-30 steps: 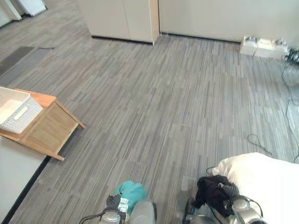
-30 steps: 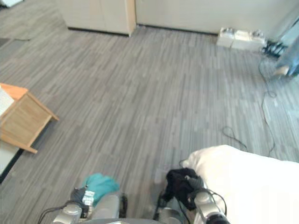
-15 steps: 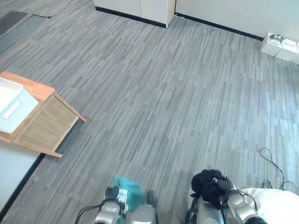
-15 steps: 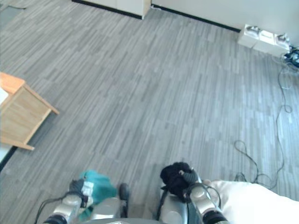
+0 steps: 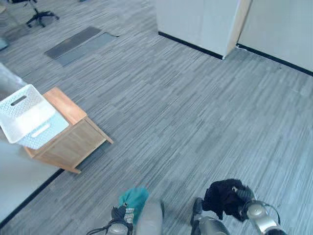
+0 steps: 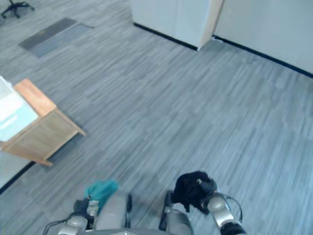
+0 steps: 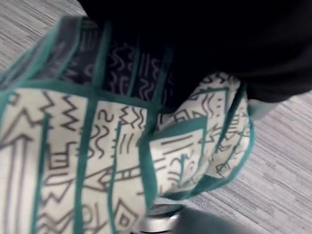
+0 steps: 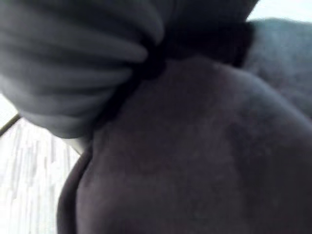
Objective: Tidy up the quilt and then pick up the clothes from the bed and put them into the laundry hamper.
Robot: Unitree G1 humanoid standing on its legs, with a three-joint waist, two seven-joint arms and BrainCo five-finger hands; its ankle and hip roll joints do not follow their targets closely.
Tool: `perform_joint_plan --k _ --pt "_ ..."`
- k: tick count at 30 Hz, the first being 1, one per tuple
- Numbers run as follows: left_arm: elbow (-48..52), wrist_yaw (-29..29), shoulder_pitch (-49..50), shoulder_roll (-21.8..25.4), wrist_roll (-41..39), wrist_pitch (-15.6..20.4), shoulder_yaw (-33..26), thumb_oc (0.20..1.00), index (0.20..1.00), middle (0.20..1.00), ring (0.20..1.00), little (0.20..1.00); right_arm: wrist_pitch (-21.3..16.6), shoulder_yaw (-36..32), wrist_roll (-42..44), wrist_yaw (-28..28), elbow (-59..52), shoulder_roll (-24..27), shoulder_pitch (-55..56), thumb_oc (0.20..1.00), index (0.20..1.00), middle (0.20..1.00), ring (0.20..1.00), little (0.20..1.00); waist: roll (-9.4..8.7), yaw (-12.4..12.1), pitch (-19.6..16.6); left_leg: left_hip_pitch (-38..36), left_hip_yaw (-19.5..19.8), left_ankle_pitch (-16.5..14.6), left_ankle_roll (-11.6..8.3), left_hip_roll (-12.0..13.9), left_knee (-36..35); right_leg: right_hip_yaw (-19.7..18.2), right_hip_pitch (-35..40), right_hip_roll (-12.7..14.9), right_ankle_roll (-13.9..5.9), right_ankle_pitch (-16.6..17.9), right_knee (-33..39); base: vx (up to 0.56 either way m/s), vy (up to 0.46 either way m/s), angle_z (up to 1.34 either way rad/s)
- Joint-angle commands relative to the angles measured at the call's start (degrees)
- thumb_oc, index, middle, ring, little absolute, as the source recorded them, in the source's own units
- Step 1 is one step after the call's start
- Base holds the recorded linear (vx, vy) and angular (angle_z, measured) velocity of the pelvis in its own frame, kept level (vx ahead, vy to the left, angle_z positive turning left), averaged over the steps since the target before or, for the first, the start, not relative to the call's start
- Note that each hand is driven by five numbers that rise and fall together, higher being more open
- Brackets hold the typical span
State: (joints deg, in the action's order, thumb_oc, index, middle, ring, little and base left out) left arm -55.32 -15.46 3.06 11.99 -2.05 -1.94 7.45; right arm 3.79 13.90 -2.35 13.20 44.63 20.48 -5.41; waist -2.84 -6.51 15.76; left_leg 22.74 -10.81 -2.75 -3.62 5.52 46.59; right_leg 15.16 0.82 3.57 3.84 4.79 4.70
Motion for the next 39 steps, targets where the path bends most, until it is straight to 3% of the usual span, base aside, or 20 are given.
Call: perform_joint_plan --k 1,3,6,8,9,10,12,14,17,19,20,23,24,26,29,33,35,36,37,39 --pt "0.53 -1.72 -4.3 2.05 2.3 0.34 1.63 0.2 0.2 0.2 0.2 0.2 -2.47 0.08 -1.11 0.31 -4.5 3.81 -1.09 0.2 0.2 0.2 0.2 0.2 0.74 0.07 0.28 -8.89 -6.45 -2.78 0.39 1.38 -22.03 4.39 10.69 4.08 -10.44 -13.47 0.3 0.59 0.009 0.19" --pt "-0.44 -1.55 -3.71 1.79 2.78 -0.01 1.19 0.2 0.2 0.2 0.2 0.2 -2.69 0.13 -1.12 0.62 -3.37 3.69 -1.16 0.2 0.2 0.2 0.2 0.2 0.87 -0.26 -0.57 -9.37 -11.16 0.09 -0.13 1.92 -29.32 6.28 12.79 3.37 -10.66 -14.92 0.3 0.47 0.015 0.71" --pt "-4.21 -1.47 -2.52 1.35 3.52 -1.62 -0.03 0.2 0.2 0.2 0.2 0.2 -2.53 0.06 -1.89 1.33 -1.03 3.16 -1.64 0.2 0.2 0.2 0.2 0.2 0.94 -0.46 -2.81 -12.58 -25.32 4.95 0.28 5.1 -40.12 12.95 16.94 1.68 -11.41 -16.04 -2.37 0.54 0.056 0.67" --pt "-7.53 -1.97 -1.71 1.3 2.73 -1.89 -0.57 0.2 0.2 0.2 0.2 0.2 -2.59 0.68 -2.41 1.33 1.06 1.96 -1.89 0.2 0.2 0.2 0.2 0.2 -1.22 -1.84 -3.71 -14.86 -19.29 1.59 4.85 -1.32 -41.01 13.1 14.39 6.16 -14.2 -10.81 -18.42 0.71 0.253 1.16" --pt "-7.63 -1.98 -1.78 1.33 2.71 -1.83 -0.56 0.2 0.2 0.2 0.2 0.2 -2.64 0.67 -2.42 1.35 1.14 1.91 -1.94 0.2 0.2 0.2 0.2 0.2 -1.38 -1.75 -3.73 -14.87 -19.26 1.46 5.1 -1.72 -41.2 13.09 14.04 6.67 -14.52 -11.15 -19.25 0.75 0.349 1.36" --pt "-9.22 -2.15 -1.66 1.58 3.85 -2.32 -0.49 0.2 0.2 0.2 0.2 0.2 -2.5 -0.03 -2.49 1.34 1.39 1.09 -1.65 0.2 0.2 0.2 0.2 0.2 -1.56 -0.83 -3.01 -18.55 -17.62 -1.13 7.36 -4.01 -42.8 11.16 9.89 10.34 -17.57 -4.13 -33.01 0.37 0.208 1.27" --pt "-8.99 -2.4 -1.96 1.92 4.24 -2.36 -0.13 0.2 0.2 0.2 0.2 0.2 -2.73 0.13 -2.63 1.35 0.65 1.02 -1.61 0.2 0.2 0.2 0.2 0.2 -1.21 0.08 -2.5 -20.88 -15.59 -2.0 8.28 -5.05 -44.45 8.7 6.11 10.88 -17.41 -2.0 -39.57 0.55 0.188 1.2" --pt "-8.86 -3.35 -3.0 2.69 4.85 -2.3 0.57 0.2 0.2 0.2 0.2 0.2 -2.99 -0.49 -2.3 1.76 -0.03 1.04 -1.58 0.2 0.2 0.2 0.2 0.2 0.14 1.86 -1.68 -24.54 -10.98 -2.39 8.45 -4.98 -47.81 5.16 -1.18 10.87 -16.57 -4.88 -45.46 0.5 0.051 1.26" --pt "-6.95 -3.97 -5.24 3.54 7.46 -1.65 2.78 0.2 0.2 0.2 0.2 0.2 -3.31 -1.55 -1.54 2.03 -0.99 1.73 0.08 0.2 0.2 0.2 0.2 0.2 1.63 4.8 -0.88 -28.36 -2.18 -2.27 5.22 -3.55 -50.46 4.17 -7.32 10.07 -12.75 -8.21 -29.98 0.57 -0.21 2.02" --pt "-6.94 -3.97 -5.22 3.53 7.46 -1.65 2.78 0.2 0.2 0.2 0.2 0.2 -3.31 -1.54 -1.54 2.03 -1.0 1.74 0.09 0.2 0.2 0.2 0.2 0.2 1.71 5.01 -0.71 -28.53 -1.96 -2.26 5.19 -3.47 -50.49 4.44 -6.93 10.02 -12.74 -8.18 -29.78 0.46 -0.25 2.2" --pt "-6.45 -4.26 -6.93 3.67 9.73 -1.09 3.54 0.2 0.2 0.2 0.2 0.2 -3.18 -2.8 -1.22 2.61 -2.4 1.97 1.79 0.2 0.2 0.2 0.2 0.2 1.2 7.91 -1.54 -32.76 5.68 -5.72 1.84 -2.18 -51.47 -3.69 -9.54 9.54 -14.53 -4.42 -4.72 0.95 -0.516 1.34" --pt "-6.19 -4.08 -7.0 3.85 10.65 -1.4 3.59 0.2 0.2 0.2 0.2 0.2 -2.69 -3.1 -1.78 2.5 -3.49 2.17 2.66 0.2 0.2 0.2 0.2 0.2 1.02 8.66 -1.21 -34.05 6.86 -6.62 1.37 -1.62 -51.09 -6.28 -10.19 9.33 -15.9 -2.87 -3.12 0.51 -0.262 1.74" --pt "-6.47 -4.23 -5.75 3.83 10.8 -0.62 2.76 0.2 0.2 0.2 0.2 0.2 -2.82 -1.86 -2.76 1.22 -3.83 2.31 2.22 0.2 0.2 0.2 0.2 0.2 0.28 8.69 -1.48 -34.9 9.82 -9.86 0.74 -1.46 -45.78 -7.41 -8.84 9.03 -16.45 -3.08 -3.81 0.66 -0.428 1.32" --pt "-4.83 -4.61 -4.42 3.62 8.82 -0.53 1.93 0.2 0.2 0.2 0.2 0.2 -3.29 -0.59 -3.31 0.79 -4.39 3.77 0.63 0.2 0.2 0.2 0.2 0.2 -0.29 7.06 0.63 -23.8 9.84 -2.93 -0.76 0.24 -18.54 -6.37 -4.49 8.18 -12.8 -4.79 -5.7 0.6 -0.545 1.34" --pt "-1.09 -4.79 -2.86 3.93 7.59 -0.74 1.04 0.2 0.2 0.2 0.2 0.2 -3.19 -1.1 -3.12 0.95 -5.73 5.5 -0.92 0.2 0.2 0.2 0.2 0.2 -1.1 4.76 2.22 -11.9 1.66 -1.32 -0.43 4.92 -2.32 0.16 2.86 6.79 -9.6 -7.62 -2.46 0.33 -0.385 1.1" --pt "0.32 -2.91 -0.58 4.07 8.17 -0.48 0.21 0.2 0.2 0.2 0.2 0.2 -3.03 -1.93 -4.83 -0.38 -6.35 6.5 -0.52 0.2 0.2 0.2 0.2 0.2 -0.69 2.39 0.46 -7.54 -10.18 -4.84 -0.37 6.43 -16.2 5.73 10.56 5.06 -10.54 -12.26 0.3 0.49 -0.109 0.05" --pt "-0.11 -1.89 0.4 3.75 9.42 -1.26 -0.44 0.2 0.2 0.2 0.2 0.2 -3.09 -2.85 -5.87 -0.43 -5.41 6.41 -0.53 0.2 0.2 0.2 0.2 0.2 0.06 2.38 -1.7 -8.04 -23.54 0.07 -0.7 8.63 -31.57 11.09 14.48 2.7 -11.23 -15.25 0.04 0.58 0.015 0.47" --pt "-0.05 -1.88 0.45 3.72 9.45 -1.31 -0.47 0.2 0.2 0.2 0.2 0.2 -3.15 -2.8 -5.88 -0.4 -5.33 6.42 -0.55 0.2 0.2 0.2 0.2 0.2 -0.16 2.4 -1.63 -8.69 -23.81 0.79 -0.62 7.98 -32.88 11.12 14.55 3.01 -11.26 -15.24 0.02 0.63 0.0 1.08" --pt "0.26 -1.87 0.43 3.63 10.01 -2.14 -0.63 0.2 0.2 0.2 0.2 0.2 -3.19 -2.95 -6.31 -0.1 -5.0 6.3 -0.66 0.2 0.2 0.2 0.2 0.2 -0.15 2.99 -2.6 -9.97 -32.25 1.41 0.4 12.0 -35.33 15.52 16.27 2.01 -11.26 -16.57 -1.95 0.49 0.009 1.32" --pt "1.17 -1.7 0.6 4.0 9.71 -2.43 -0.82 0.2 0.2 0.2 0.2 0.2 -2.98 -2.62 -6.73 -0.18 -5.28 6.03 -0.62 0.2 0.2 0.2 0.2 0.2 -0.43 2.62 -2.92 -11.68 -31.77 2.65 0.55 11.21 -36.22 16.34 15.91 2.93 -11.78 -15.87 -5.98 0.53 0.133 0.99"
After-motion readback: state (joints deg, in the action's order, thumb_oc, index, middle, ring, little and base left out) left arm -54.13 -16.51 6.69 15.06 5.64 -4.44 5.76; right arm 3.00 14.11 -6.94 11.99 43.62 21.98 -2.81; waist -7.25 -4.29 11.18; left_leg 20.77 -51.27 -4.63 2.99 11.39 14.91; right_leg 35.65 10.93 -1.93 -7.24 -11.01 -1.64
